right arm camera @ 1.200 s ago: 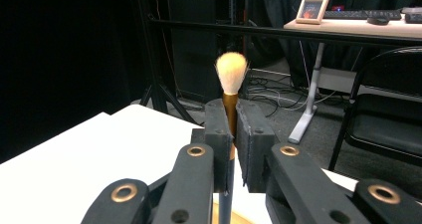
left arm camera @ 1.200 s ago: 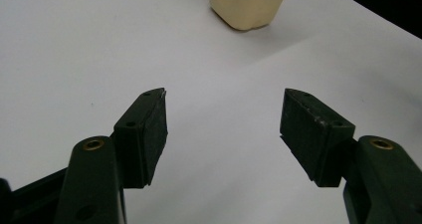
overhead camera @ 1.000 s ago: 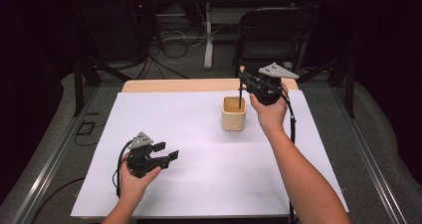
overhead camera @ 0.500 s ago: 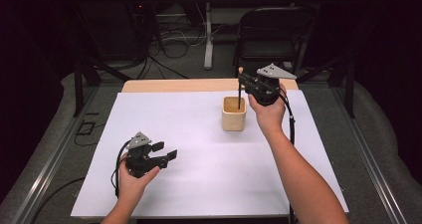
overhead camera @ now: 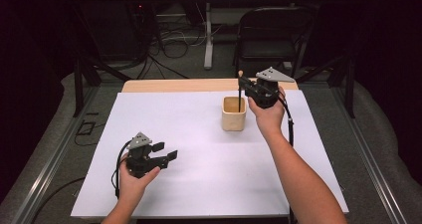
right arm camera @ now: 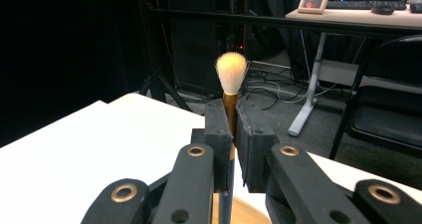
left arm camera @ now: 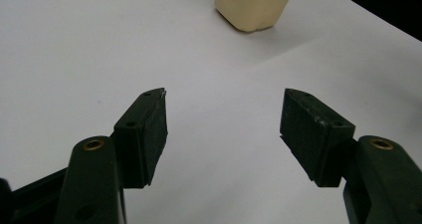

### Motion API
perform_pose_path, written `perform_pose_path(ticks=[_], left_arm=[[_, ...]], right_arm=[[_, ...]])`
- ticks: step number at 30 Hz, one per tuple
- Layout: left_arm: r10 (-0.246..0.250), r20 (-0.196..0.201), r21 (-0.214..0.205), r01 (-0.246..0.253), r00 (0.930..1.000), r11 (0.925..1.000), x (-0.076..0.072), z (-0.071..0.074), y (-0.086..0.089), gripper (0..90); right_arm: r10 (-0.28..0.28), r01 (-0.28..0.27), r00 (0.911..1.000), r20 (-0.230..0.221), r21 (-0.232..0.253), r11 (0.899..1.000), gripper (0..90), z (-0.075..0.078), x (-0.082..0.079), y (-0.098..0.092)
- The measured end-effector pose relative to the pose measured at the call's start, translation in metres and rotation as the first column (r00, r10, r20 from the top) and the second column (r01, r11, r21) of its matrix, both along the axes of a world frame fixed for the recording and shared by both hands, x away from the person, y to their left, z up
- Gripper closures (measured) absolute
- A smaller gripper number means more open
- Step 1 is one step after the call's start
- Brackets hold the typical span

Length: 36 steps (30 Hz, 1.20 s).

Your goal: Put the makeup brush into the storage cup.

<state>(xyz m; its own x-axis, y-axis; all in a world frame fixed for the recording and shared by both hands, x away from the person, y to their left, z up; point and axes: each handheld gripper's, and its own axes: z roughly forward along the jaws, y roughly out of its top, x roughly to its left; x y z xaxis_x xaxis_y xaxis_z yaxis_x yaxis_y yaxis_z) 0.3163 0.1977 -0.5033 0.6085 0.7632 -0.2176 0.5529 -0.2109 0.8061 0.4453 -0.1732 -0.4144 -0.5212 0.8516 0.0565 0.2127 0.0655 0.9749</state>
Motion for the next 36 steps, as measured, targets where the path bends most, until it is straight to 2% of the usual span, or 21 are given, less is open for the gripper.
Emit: perform_pose_path(ticks=[10, 36], left_arm=[[-0.004, -0.003, 0.005, 0.004, 1.0, 1.0, 0.0, -0.001, -0.001, 35.4], [-0.002, -0.005, 0.003, 0.002, 1.0, 1.0, 0.001, -0.002, -0.001, 35.4]], right_arm=[[-0.006, 0.006, 1.0, -0.007, -0.001, 1.0, 84.5, -0.006, 0.002, -0.004], [0.006, -0.007, 0.9991, -0.043, -0.033, 0.999, 84.5, -0.032, 0.004, 0.004]])
